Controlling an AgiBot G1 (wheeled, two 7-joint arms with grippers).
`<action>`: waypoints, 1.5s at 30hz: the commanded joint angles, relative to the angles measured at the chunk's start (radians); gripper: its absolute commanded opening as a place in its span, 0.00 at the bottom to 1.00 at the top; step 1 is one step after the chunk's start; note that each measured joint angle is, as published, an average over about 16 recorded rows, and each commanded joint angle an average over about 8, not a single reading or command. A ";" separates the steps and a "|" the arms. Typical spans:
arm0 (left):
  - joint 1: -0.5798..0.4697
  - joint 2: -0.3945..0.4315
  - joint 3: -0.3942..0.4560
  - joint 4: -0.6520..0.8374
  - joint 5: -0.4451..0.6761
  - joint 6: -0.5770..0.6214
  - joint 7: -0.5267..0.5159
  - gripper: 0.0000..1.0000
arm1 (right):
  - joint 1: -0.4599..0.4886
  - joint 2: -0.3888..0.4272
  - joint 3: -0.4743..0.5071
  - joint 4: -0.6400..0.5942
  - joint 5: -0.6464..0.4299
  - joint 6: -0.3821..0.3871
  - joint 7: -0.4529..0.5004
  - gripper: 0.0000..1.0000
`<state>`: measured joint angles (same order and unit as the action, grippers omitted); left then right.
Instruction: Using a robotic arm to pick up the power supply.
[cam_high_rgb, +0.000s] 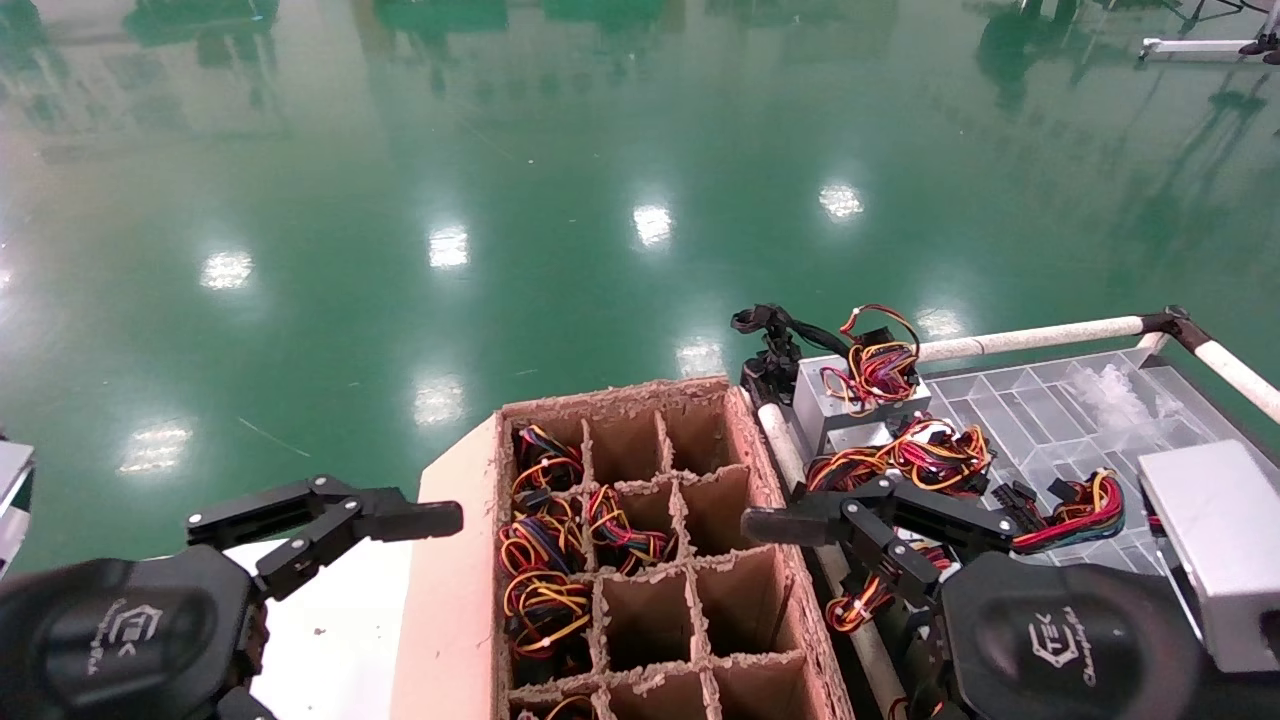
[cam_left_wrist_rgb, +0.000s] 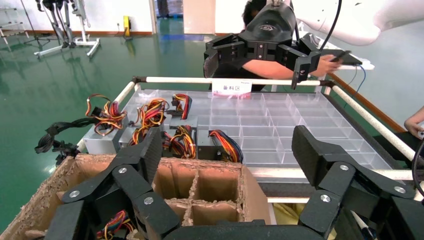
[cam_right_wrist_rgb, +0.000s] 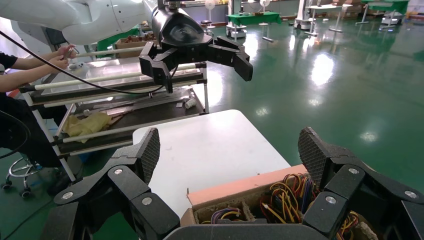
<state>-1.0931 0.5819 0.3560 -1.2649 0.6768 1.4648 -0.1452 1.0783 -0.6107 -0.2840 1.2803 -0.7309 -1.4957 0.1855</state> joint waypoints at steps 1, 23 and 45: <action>0.000 0.000 0.000 0.000 0.000 0.000 0.000 0.00 | 0.000 0.000 0.000 0.000 0.000 0.000 0.000 1.00; 0.000 0.000 0.000 0.000 0.000 0.000 0.000 0.00 | 0.000 0.000 0.000 0.000 0.000 0.000 0.000 1.00; 0.000 0.000 0.000 0.000 0.000 0.000 0.000 0.45 | 0.000 0.000 0.000 0.000 0.000 0.000 0.000 1.00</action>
<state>-1.0931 0.5819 0.3560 -1.2648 0.6768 1.4648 -0.1452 1.0783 -0.6107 -0.2840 1.2803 -0.7309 -1.4957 0.1855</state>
